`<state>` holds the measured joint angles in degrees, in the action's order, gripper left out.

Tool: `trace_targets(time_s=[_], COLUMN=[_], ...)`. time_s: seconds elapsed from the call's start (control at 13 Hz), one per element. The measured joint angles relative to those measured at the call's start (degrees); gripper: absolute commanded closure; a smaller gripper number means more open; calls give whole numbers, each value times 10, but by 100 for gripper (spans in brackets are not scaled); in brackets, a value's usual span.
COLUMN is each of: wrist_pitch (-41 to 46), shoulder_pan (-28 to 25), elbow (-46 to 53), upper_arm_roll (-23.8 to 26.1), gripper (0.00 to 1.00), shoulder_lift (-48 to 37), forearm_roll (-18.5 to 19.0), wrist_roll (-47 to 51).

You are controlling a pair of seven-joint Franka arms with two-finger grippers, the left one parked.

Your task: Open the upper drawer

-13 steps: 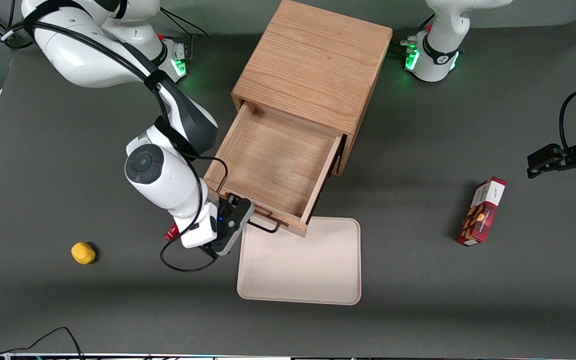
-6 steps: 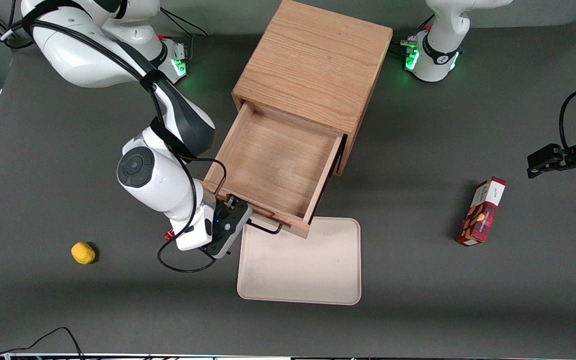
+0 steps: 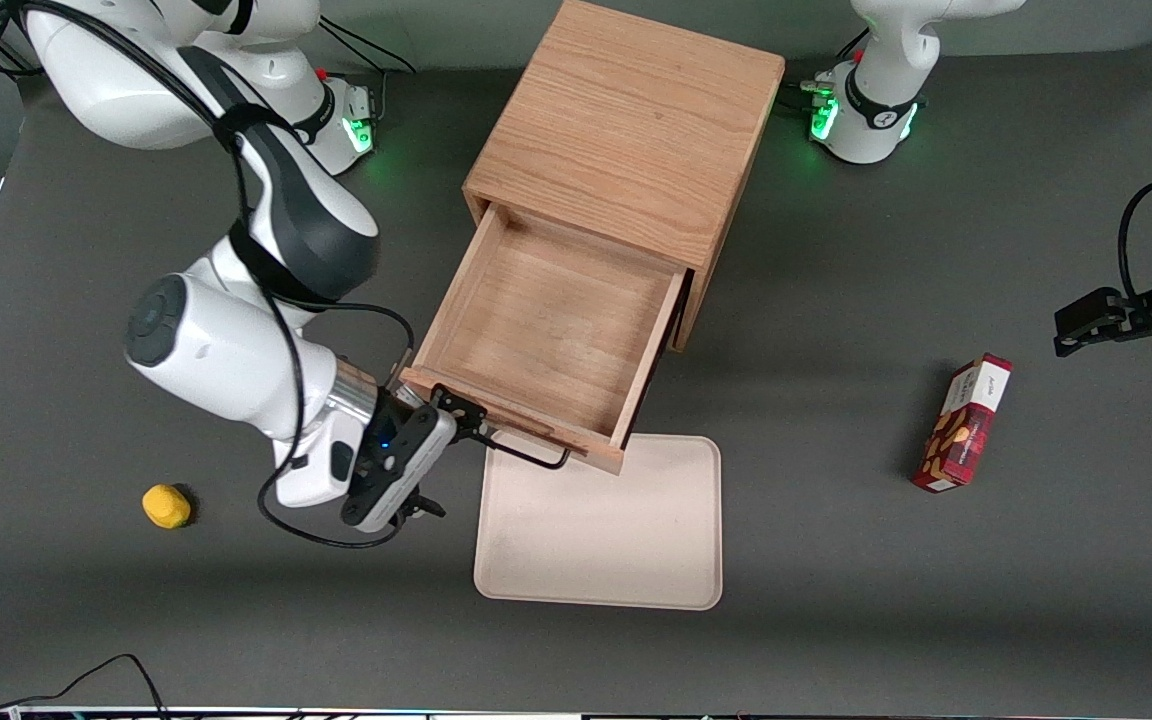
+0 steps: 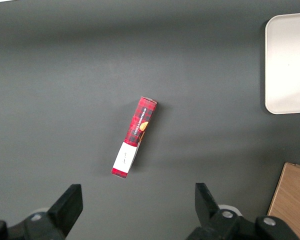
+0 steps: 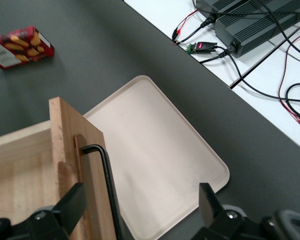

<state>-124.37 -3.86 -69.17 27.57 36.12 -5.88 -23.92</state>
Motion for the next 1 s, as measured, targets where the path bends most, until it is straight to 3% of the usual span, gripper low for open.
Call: trace_targets(time_s=[0.31, 0.54, 0.69, 0.85, 1.0], wrist_pitch=[103, 181, 196, 219, 241], shoulder_pan=[10, 55, 95, 118, 136], elbow=[-7, -70, -158, -235, -282], upper_arm_roll=[-69, -118, -127, -130, -130], gripper=[0, 0, 0, 0, 0], shoulder_lift=[-87, -181, -261, -338, -388], forearm_roll=[-18, -35, -14, 39, 53], wrist_roll=[107, 194, 243, 263, 292])
